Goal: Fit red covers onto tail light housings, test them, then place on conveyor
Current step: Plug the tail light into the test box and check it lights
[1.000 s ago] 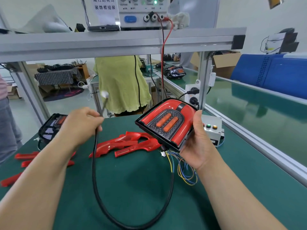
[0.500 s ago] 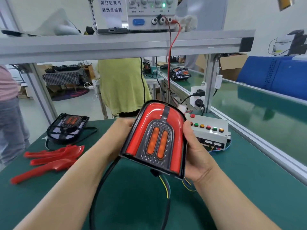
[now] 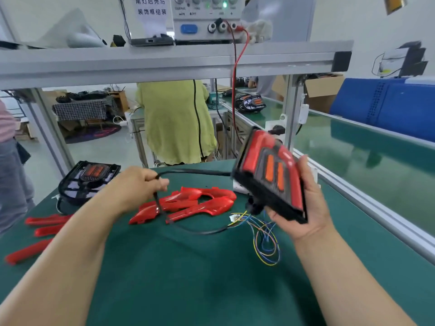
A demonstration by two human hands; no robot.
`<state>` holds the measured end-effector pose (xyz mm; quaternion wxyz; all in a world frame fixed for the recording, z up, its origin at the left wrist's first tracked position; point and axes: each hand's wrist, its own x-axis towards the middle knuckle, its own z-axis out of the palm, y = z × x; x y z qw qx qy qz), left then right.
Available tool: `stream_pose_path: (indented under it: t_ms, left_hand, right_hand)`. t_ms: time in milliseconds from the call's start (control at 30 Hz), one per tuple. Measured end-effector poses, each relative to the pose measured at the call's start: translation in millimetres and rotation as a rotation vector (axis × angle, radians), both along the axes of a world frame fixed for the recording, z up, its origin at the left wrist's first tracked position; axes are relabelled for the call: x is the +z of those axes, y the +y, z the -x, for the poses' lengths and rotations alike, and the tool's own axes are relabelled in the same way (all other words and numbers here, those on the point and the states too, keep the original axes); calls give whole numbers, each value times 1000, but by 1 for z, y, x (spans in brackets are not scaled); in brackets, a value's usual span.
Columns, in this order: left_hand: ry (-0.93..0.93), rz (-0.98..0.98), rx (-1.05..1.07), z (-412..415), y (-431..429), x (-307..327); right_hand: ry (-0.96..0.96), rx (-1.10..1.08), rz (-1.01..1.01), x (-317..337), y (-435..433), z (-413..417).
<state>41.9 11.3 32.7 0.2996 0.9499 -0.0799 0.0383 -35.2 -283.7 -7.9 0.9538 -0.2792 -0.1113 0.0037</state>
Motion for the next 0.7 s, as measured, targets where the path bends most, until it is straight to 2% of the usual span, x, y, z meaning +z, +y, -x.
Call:
stream_pose_path:
  t_ms: [67,133,233,333,500,600,700]
  left_hand:
    - [-82,280,27,-5,-11,-6]
    - [-92,574,-89,-4,-21,-8]
    - [26,905,-339,10,-40,-11]
    - [230,1167,-339,15,-55,-14]
    - [458,1352,-216,21,-63,-15]
    - [586,1319,-151,29,-75,-20]
    - [637,1352,-161,42,-88,-19]
  right_hand:
    - [25,121,213,-4,7,2]
    - [70,214,367,-5,13,5]
    - [144,208,445,-5,25,9]
    - [158,217,460,-4,33,10]
    - [108,206,485,-4,35,11]
    - [89,125,423,-4,38,10]
    - [66,15,331,2,34,9]
